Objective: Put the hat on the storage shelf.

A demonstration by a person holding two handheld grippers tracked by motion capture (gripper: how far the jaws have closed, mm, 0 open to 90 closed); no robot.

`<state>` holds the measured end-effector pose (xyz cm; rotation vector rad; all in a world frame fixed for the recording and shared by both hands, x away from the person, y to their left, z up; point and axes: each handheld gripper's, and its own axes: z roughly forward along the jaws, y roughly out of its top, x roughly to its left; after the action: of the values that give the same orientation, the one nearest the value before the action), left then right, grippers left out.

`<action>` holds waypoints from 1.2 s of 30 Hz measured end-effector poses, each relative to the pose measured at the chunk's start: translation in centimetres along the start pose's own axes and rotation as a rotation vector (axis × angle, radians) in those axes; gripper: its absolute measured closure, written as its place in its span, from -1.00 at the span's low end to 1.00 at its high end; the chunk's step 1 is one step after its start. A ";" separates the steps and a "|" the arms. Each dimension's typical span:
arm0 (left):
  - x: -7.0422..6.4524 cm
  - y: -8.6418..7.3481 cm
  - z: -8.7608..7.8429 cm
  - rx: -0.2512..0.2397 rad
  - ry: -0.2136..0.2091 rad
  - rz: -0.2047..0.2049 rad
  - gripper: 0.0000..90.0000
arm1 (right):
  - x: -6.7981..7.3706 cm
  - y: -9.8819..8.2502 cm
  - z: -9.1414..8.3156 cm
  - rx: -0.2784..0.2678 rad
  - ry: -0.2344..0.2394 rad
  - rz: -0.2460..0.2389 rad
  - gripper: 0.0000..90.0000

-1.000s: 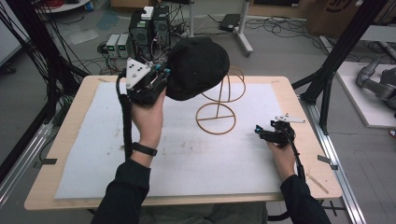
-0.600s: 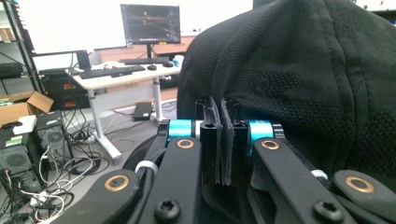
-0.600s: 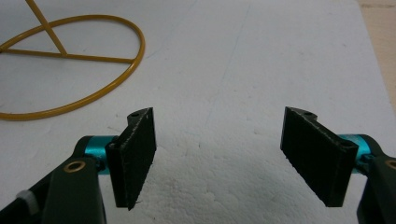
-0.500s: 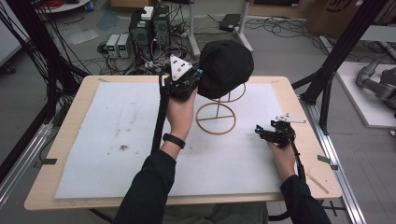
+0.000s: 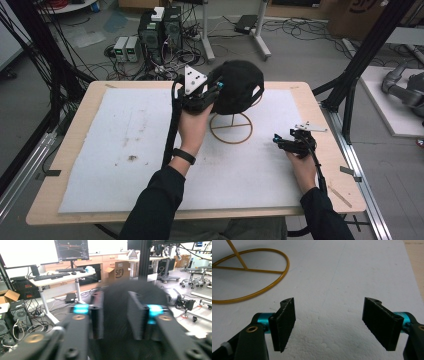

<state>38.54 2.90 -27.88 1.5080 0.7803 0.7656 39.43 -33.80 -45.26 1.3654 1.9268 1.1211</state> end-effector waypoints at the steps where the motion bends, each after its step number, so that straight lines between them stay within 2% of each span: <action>1: 0.1 -0.2 -0.3 0.003 -0.011 -0.006 0.19 | 0.0 0.0 0.0 0.001 -0.001 -0.001 -0.42; 6: 0.7 -1.3 -2.0 0.023 -0.033 0.010 -0.11 | 0.0 0.0 0.0 0.000 -0.002 -0.002 -0.42; 8: 1.1 -1.8 -2.8 0.037 -0.044 0.003 -0.13 | 0.0 0.0 0.0 0.000 -0.003 -0.003 -0.42; 12: 2.3 -2.9 -5.1 0.049 -0.085 0.003 -0.29 | 0.0 0.0 0.0 0.000 -0.003 0.000 -0.42; 13: 2.7 -3.2 -5.9 0.052 -0.103 0.006 -0.40 | 0.0 0.0 0.0 0.001 -0.003 0.000 -0.42; 14: 3.0 -3.4 -6.3 0.060 -0.112 0.011 -0.40 | 0.0 0.0 0.0 0.001 -0.003 0.000 -0.42; 16: 3.7 -4.3 -7.8 0.075 -0.119 0.028 -0.48 | 0.0 0.0 0.0 0.001 -0.003 0.002 -0.42; 18: 4.1 -5.2 -9.0 0.093 -0.090 0.068 -0.50 | 0.0 0.0 0.0 0.000 -0.004 0.002 -0.42; 20: 4.7 -6.4 -10.4 0.114 -0.088 0.100 -0.50 | 0.0 0.0 0.0 0.001 -0.004 0.001 -0.42; 27: 7.9 -10.1 -13.3 0.137 -0.096 0.052 -0.47 | 0.0 0.0 -0.1 -0.006 -0.008 0.001 -0.43; 32: 10.0 -12.4 -14.6 0.103 -0.086 0.049 -0.47 | -0.1 -0.1 -0.3 -0.029 -0.012 0.009 -0.43; 33: 10.4 -12.7 -14.8 0.106 -0.076 0.042 -0.47 | -0.1 0.0 -0.4 -0.036 -0.012 0.012 -0.43; 34: 10.9 -13.0 -15.0 0.131 -0.064 0.031 -0.47 | -0.1 0.0 -0.5 -0.043 -0.010 0.016 -0.44; 36: 11.5 -13.4 -15.2 0.165 -0.064 -0.003 -0.52 | -0.1 0.0 -0.5 -0.054 -0.012 0.015 -0.44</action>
<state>31.80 21.69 -39.86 1.6703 0.8137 0.6602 39.02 -34.04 -44.98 1.3573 1.8672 1.1612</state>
